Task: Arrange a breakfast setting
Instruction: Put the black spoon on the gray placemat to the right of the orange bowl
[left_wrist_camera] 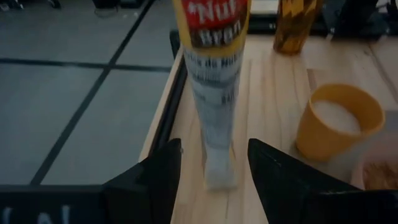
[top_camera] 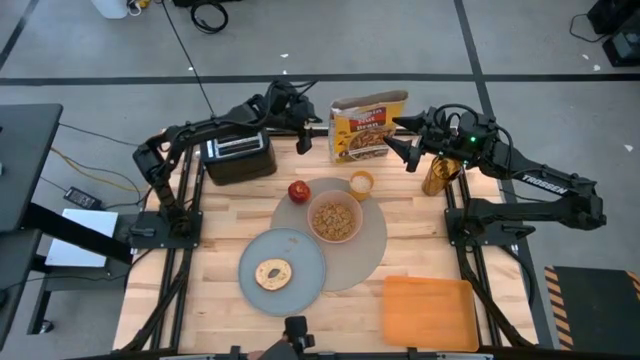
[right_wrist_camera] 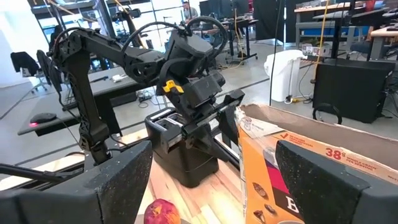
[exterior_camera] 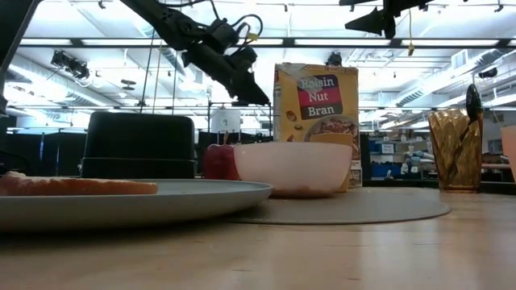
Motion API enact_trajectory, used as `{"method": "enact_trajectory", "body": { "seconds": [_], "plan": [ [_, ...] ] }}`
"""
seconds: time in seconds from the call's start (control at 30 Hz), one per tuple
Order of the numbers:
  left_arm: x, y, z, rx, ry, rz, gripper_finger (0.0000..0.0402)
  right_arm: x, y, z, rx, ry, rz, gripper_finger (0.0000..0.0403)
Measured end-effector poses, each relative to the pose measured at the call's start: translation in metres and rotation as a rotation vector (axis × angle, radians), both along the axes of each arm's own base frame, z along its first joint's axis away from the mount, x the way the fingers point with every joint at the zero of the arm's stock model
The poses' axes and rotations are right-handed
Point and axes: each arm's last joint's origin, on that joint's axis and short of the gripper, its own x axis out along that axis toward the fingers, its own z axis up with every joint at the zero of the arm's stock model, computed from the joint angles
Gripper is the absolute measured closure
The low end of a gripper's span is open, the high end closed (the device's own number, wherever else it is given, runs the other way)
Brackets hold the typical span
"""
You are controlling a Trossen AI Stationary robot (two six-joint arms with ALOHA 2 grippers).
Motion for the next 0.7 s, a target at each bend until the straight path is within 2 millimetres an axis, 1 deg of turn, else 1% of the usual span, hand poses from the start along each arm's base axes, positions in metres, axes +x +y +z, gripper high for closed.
{"method": "enact_trajectory", "body": {
  "seconds": [0.27,0.4,0.53,0.7],
  "plan": [
    [-0.023,-0.007,0.01,-0.043,0.116,0.003,0.0207,0.0,0.0,0.0,-0.022,0.011,-0.006,0.0054],
    [-0.032,-0.014,0.016,-0.075,0.16,0.002,0.0207,0.0,0.0,0.0,-0.024,0.012,-0.006,0.0054],
    [-0.04,-0.028,0.022,-0.114,0.21,-0.014,0.0207,0.0,0.0,0.0,-0.034,0.018,-0.006,0.0054],
    [-0.045,-0.054,0.035,-0.164,0.24,-0.043,0.0216,0.001,0.002,-0.003,-0.087,0.079,0.013,0.0055]
  ]
}}
